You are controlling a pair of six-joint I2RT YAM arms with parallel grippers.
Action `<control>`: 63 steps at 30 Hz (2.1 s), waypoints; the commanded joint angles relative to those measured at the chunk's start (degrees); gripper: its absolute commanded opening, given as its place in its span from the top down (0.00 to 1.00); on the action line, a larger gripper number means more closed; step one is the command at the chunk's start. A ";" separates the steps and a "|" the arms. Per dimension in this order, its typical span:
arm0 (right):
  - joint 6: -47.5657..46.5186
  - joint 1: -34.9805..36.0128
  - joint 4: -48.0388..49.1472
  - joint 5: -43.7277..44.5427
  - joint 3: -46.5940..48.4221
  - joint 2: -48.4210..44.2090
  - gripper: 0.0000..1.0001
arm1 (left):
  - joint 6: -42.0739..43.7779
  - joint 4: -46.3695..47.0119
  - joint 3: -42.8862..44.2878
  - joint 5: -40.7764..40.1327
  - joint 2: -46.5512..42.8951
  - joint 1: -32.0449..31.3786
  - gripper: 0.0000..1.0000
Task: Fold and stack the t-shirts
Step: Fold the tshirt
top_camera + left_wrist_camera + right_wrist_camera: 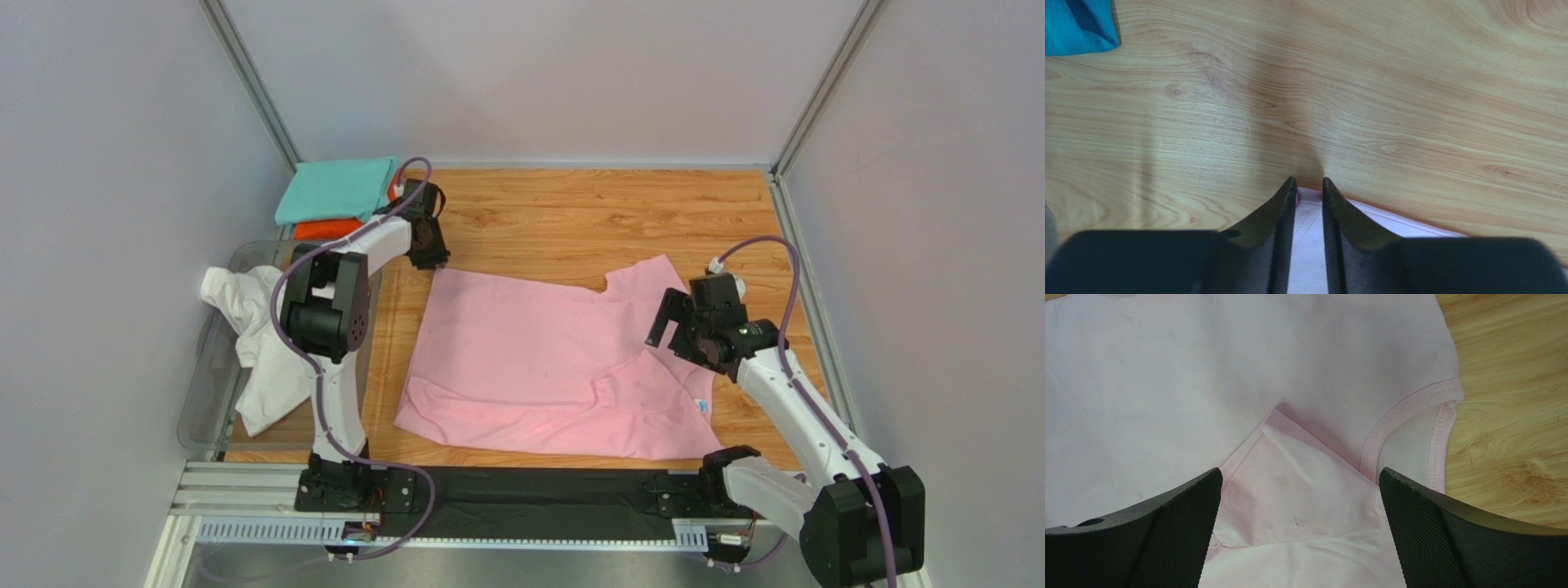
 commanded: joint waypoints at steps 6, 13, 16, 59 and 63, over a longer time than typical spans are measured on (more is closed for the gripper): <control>-0.83 0.08 1.99 0.66 -0.32 0.08 0.00 | -0.10 -1.79 -0.79 2.11 -0.50 0.23 1.00; -1.01 -0.01 2.08 1.01 0.11 0.52 0.00 | 0.33 -1.97 -1.23 4.31 -1.21 0.23 1.00; -1.10 0.08 2.17 1.19 1.43 1.05 0.00 | 1.48 -1.80 -1.23 4.31 -1.47 0.23 1.00; -7.16 -6.69 -5.48 11.03 63.58 71.72 0.48 | 5.08 3.48 -6.07 5.89 -7.27 0.32 1.00; -6.64 -6.60 -5.48 11.29 61.56 70.31 0.51 | 4.99 3.48 -6.15 5.98 -7.45 0.32 1.00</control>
